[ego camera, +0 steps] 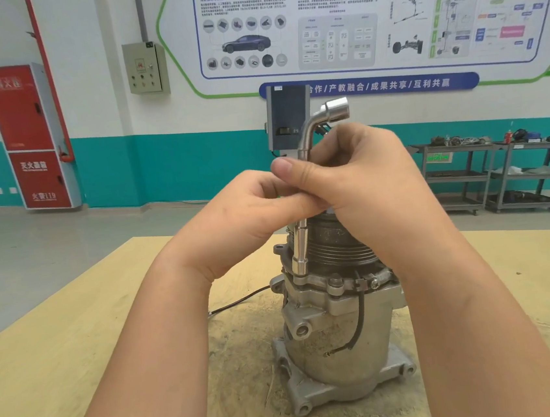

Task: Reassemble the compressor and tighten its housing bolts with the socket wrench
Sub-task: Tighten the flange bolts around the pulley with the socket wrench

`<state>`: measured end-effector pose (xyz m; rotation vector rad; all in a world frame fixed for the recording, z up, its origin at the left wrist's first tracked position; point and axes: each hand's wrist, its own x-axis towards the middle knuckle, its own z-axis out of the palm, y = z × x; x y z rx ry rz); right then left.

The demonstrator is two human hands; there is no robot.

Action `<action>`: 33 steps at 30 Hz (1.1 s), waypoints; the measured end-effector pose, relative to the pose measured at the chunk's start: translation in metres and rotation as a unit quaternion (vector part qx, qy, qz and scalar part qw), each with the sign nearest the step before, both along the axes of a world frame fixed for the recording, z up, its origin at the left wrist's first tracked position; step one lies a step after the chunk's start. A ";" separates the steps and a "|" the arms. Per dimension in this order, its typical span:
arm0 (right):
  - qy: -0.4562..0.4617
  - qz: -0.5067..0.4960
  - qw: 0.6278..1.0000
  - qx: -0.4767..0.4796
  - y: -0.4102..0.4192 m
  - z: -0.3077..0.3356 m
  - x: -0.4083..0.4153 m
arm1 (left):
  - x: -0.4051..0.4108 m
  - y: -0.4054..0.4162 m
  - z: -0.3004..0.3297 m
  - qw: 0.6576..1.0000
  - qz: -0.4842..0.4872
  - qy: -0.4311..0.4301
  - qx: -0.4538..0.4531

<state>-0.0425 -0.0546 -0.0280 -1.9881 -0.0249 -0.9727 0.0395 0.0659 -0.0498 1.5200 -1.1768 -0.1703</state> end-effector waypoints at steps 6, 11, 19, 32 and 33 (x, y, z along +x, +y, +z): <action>0.050 0.037 0.997 -0.044 -0.002 0.002 -0.005 | 0.003 0.000 -0.002 1.000 0.003 -0.005 -0.002; 0.003 0.022 1.000 0.014 0.001 0.000 0.000 | 0.003 -0.001 -0.003 1.000 -0.004 -0.009 -0.006; -0.006 0.037 0.999 0.018 0.000 0.000 -0.002 | 0.008 0.003 -0.002 1.000 -0.002 -0.016 0.006; 0.069 0.059 0.995 -0.042 -0.004 0.003 -0.012 | 0.046 0.033 -0.021 0.998 0.024 0.051 0.015; 0.059 0.058 0.996 -0.030 -0.003 0.003 -0.012 | 0.047 0.032 -0.025 0.995 0.021 0.044 0.089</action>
